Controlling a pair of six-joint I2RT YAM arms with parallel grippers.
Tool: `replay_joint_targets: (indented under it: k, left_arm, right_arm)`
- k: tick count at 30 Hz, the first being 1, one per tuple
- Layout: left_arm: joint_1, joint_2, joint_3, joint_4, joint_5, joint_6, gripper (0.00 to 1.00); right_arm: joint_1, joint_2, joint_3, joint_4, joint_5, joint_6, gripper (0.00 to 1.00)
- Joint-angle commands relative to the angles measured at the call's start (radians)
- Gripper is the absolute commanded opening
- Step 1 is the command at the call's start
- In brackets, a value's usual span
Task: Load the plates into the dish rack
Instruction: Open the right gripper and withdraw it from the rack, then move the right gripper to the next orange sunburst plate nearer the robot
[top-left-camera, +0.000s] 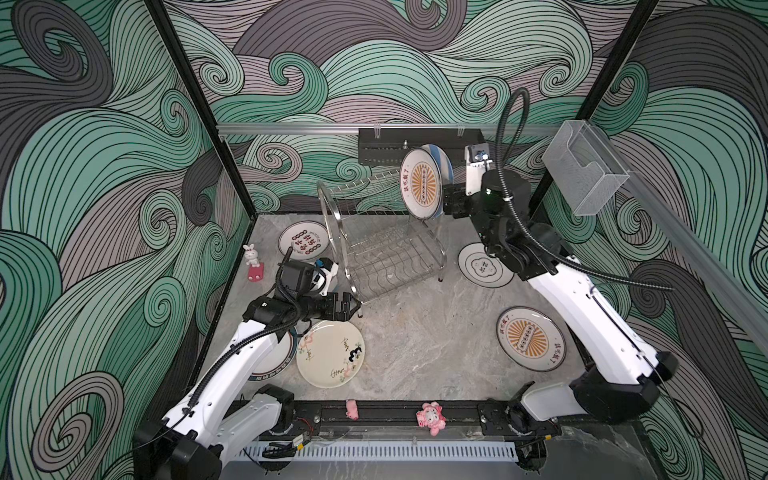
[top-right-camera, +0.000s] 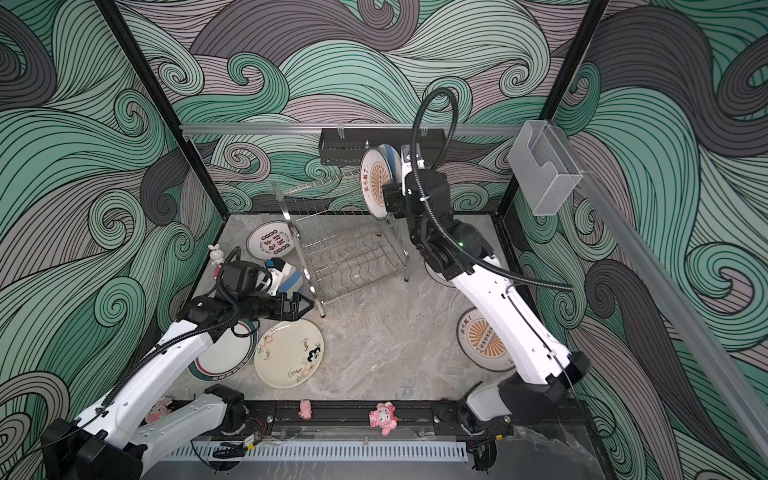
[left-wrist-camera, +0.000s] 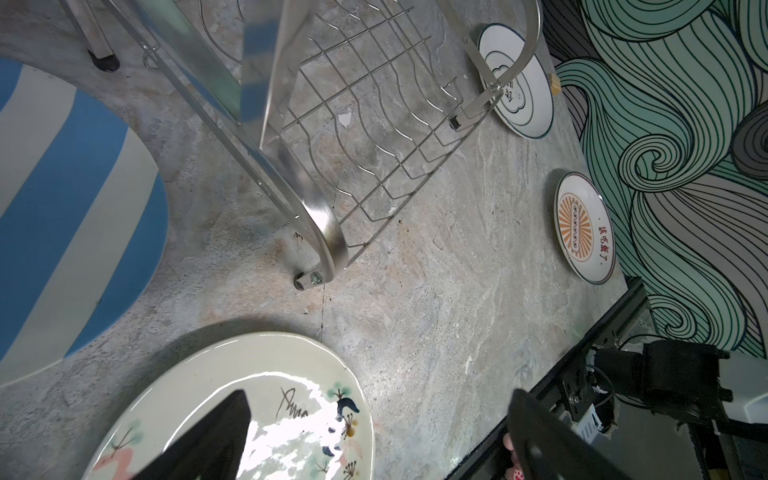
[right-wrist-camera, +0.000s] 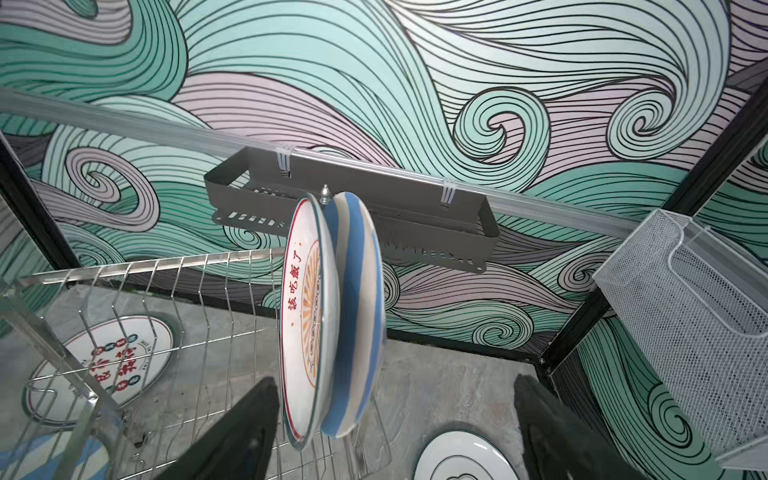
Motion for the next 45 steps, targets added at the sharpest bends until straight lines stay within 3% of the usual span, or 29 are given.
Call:
replay_joint_targets:
  k: [1, 7, 11, 15, 20, 31, 45]
  left_arm:
    - [0.006, -0.018, 0.004, 0.003, -0.003, 0.017, 0.99]
    - [0.007, -0.026, 0.006, 0.002, -0.004, 0.018, 0.98]
    - [0.009, -0.031, 0.006, 0.003, -0.006, 0.018, 0.99]
    - [0.008, -0.031, 0.008, -0.001, -0.003, 0.023, 0.99]
    - [0.009, -0.049, 0.009, -0.008, -0.012, 0.031, 0.99]
    - [0.014, -0.080, 0.012, -0.026, -0.039, 0.033, 0.99]
    - [0.022, -0.061, 0.009, -0.024, -0.026, 0.028, 0.99]
  right_arm:
    - [-0.038, -0.087, -0.117, -0.051, -0.055, 0.071, 0.89]
    - [-0.109, -0.327, -0.394, -0.104, -0.081, 0.176, 0.90]
    - [-0.140, -0.449, -0.602, -0.115, -0.145, 0.312, 0.91]
    - [-0.145, -0.473, -0.778, -0.131, -0.266, 0.447, 0.95]
    - [-0.145, -0.479, -0.918, -0.183, -0.267, 0.538, 0.99]
    - [-0.151, -0.462, -1.085, -0.270, -0.143, 0.690, 0.99]
    - [-0.308, -0.401, -1.169, -0.216, -0.246, 0.661, 0.99]
